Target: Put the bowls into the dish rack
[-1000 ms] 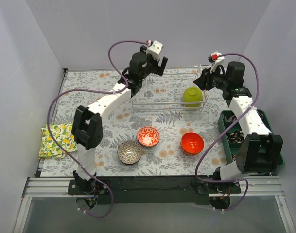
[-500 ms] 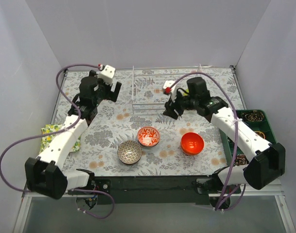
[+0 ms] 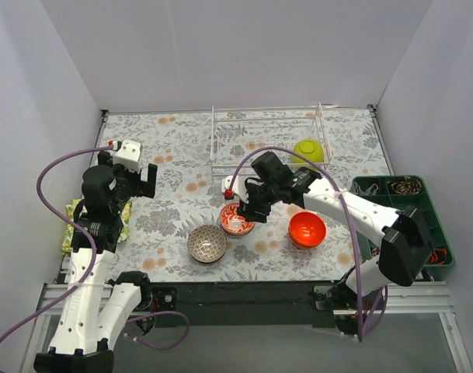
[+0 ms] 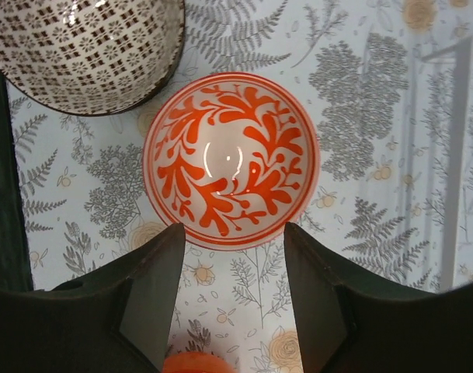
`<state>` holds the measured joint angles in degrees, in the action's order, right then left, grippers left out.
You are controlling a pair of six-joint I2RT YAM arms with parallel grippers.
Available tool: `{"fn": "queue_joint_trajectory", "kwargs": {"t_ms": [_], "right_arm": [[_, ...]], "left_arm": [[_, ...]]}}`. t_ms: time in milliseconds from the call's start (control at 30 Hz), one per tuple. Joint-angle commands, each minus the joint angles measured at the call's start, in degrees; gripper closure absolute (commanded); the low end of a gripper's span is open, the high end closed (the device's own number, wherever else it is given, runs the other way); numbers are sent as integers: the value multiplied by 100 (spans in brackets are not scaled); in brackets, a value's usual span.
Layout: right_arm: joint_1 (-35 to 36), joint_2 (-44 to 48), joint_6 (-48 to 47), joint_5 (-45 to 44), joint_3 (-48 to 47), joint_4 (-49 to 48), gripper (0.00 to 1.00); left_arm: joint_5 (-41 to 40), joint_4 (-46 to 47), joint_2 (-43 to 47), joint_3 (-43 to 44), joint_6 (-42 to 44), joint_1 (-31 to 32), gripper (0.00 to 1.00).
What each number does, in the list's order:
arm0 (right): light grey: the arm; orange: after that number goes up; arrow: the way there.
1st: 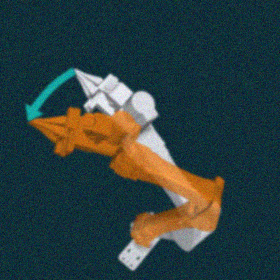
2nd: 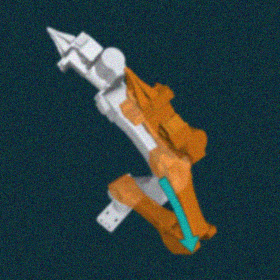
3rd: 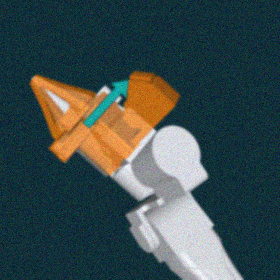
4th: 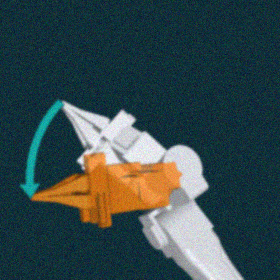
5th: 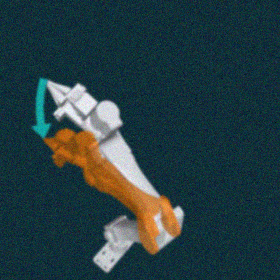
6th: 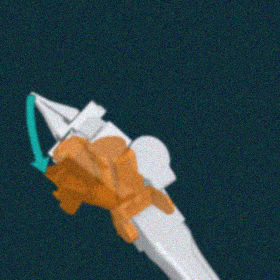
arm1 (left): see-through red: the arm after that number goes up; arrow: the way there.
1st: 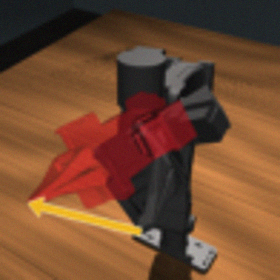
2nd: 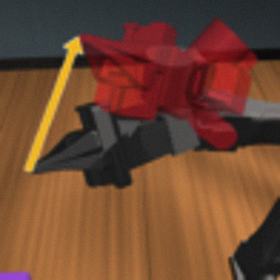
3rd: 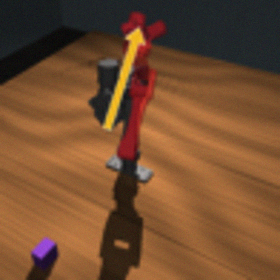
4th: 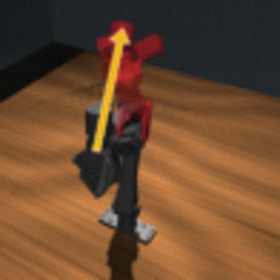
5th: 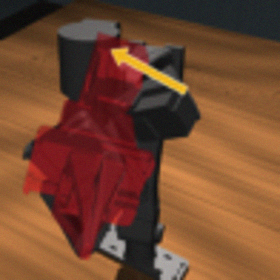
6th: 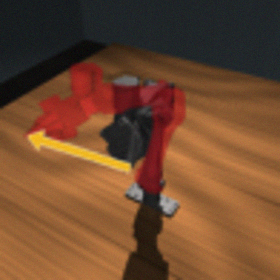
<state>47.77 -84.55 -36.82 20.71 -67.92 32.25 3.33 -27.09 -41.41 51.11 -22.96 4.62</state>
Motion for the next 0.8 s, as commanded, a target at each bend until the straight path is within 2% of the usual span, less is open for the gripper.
{"fn": "queue_joint_trajectory", "kwargs": {"t_ms": [0, 333, 767], "right_arm": [[320, -280, -396, 30, -169, 229, 38], [479, -641, -431, 91, -213, 256, 39], [681, -870, -449, 135, -160, 89, 45]], "left_arm": [[176, -262, -34, 83, -121, -277, 10], [282, -77, -69, 4, -296, -778, 10], [422, -103, -104, 74, -446, -884, 10]]}}
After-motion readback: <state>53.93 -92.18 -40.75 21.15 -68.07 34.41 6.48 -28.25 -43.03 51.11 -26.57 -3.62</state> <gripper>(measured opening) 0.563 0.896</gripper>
